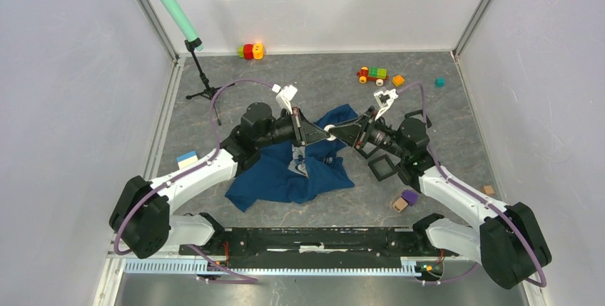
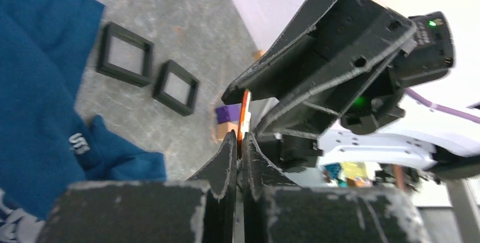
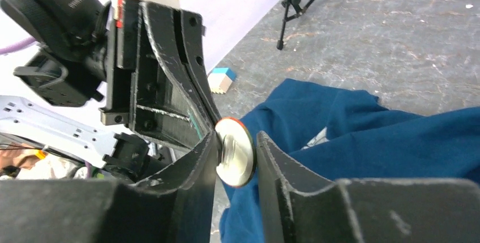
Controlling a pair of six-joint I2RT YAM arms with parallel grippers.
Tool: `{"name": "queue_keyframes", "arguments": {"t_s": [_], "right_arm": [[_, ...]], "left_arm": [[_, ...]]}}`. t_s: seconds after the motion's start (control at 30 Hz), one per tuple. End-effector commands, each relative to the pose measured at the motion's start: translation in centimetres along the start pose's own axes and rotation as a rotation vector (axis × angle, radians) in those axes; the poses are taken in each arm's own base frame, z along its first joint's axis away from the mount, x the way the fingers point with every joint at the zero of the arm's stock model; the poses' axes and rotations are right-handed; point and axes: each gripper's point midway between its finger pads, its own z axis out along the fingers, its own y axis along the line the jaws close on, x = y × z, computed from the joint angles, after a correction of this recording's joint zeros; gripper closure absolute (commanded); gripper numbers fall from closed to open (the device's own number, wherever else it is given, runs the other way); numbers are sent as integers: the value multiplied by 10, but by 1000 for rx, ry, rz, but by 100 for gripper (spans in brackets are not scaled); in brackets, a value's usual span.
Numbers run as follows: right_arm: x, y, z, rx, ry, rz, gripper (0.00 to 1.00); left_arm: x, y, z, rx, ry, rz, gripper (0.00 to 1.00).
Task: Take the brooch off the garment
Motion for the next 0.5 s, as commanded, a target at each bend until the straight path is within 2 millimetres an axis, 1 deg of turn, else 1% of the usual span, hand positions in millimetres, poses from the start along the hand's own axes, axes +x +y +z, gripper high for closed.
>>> {"name": "queue_keyframes", "arguments": {"t_s": [0.0,0.07,0.13,0.17,0.2,0.23,0.3,0.37,0.43,0.47], "right_arm": [[-1,-7,-4,50,8,7,51],[-2,-19,-9,119,14,-12,41],[0,-35,-17,212,40,-60,35],[3,-48,-24,288,69,-84,31],[5,-63,-33,380,98,-105,26],[4,-74,-41,456,117,-130,19],[10,-100,-65,630,173,-159,6],[17,-118,-87,757,235,-193,3],[25,-132,-104,859,306,-213,2],[28,-136,-110,887,340,-225,2]], "left_arm": [[-21,28,-2,-189,-57,182,98],[-13,40,-2,-237,-19,209,98],[0,42,2,-241,41,222,98],[9,41,5,-233,75,223,98],[21,40,9,-226,116,223,98],[33,39,13,-218,160,221,98],[57,44,19,-219,239,205,98],[77,56,22,-228,304,178,98],[91,81,20,-288,363,163,98],[92,99,17,-337,386,154,98]]}}
